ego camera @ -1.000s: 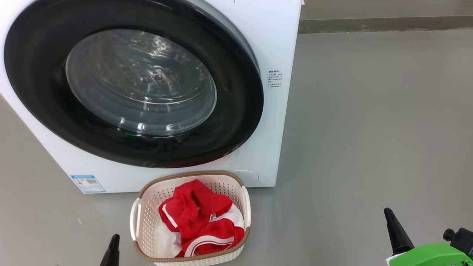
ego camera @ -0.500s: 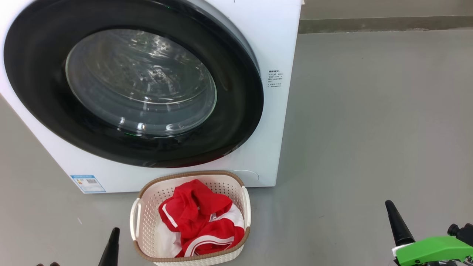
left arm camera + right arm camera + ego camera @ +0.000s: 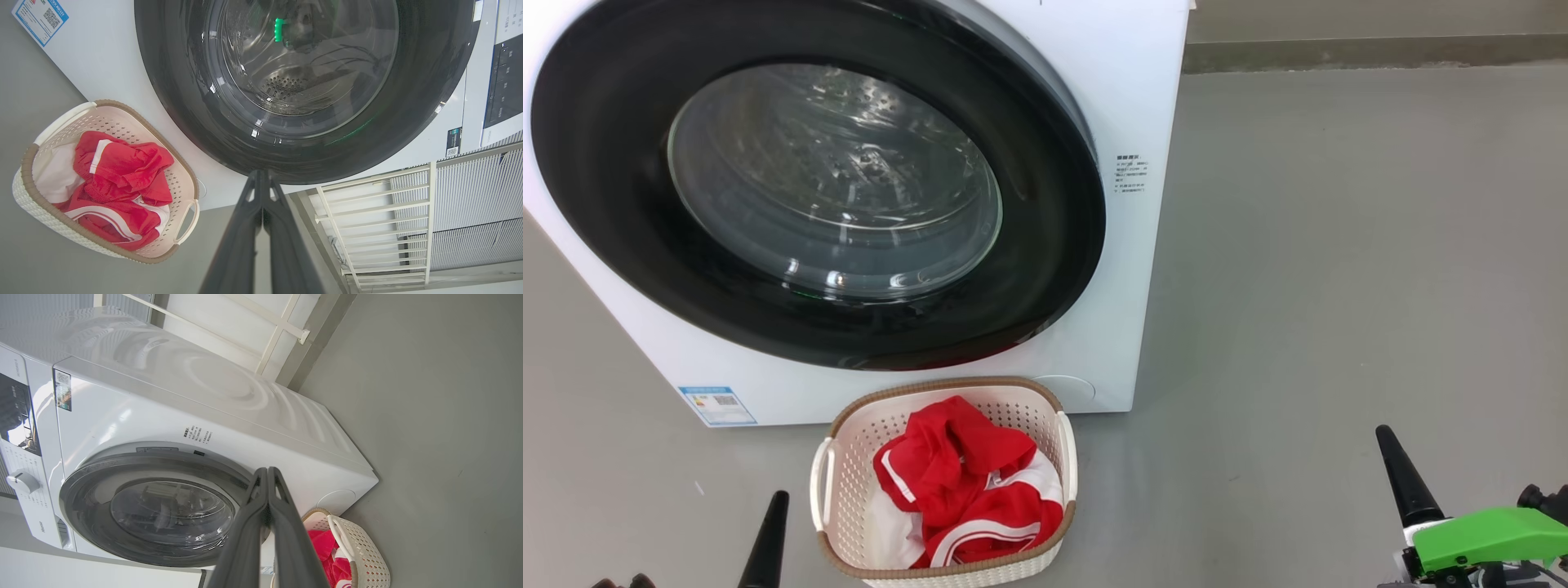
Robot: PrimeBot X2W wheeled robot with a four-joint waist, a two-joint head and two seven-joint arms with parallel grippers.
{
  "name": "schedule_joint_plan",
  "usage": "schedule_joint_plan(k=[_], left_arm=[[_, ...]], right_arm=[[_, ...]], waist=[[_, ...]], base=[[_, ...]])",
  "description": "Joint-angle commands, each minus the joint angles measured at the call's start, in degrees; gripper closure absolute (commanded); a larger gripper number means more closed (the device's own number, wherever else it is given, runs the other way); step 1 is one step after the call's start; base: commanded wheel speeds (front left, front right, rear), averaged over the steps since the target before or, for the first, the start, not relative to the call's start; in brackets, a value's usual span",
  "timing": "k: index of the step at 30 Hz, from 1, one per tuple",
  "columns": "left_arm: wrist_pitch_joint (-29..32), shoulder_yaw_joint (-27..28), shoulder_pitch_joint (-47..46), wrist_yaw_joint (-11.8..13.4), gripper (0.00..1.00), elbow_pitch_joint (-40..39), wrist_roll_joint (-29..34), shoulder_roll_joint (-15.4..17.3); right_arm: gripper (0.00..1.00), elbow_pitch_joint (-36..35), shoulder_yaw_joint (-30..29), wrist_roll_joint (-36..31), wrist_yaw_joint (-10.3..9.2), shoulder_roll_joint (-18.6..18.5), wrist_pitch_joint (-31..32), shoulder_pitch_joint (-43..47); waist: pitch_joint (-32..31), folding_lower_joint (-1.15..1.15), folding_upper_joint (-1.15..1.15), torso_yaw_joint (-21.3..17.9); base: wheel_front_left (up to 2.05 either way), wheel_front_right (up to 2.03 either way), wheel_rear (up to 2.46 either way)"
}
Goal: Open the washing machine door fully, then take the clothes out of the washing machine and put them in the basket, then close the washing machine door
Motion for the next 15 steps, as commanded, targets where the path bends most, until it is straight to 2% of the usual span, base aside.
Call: schedule_joint_plan(k=[1,15], left_arm=[[0.5,1.9,-2.7,-0.3,1.0,-1.7,-1.7,0.4],[2.8,2.6,-4.1,-0.4,1.0,-2.1,-9.9,-0.1]], right_arm=[[1.0,-1.9,0.4,1.6,-0.04,-0.5,0.5,-3.0],[1.0,-2.9,-0.4,9.1,-0.05,-0.2,2.9,-4.2]], waist=[[0.0,0.0,0.0,0.0],[0.0,0.0,0.0,0.0]], base=[[0.0,0.0,0.0],[0.0,0.0,0.0]])
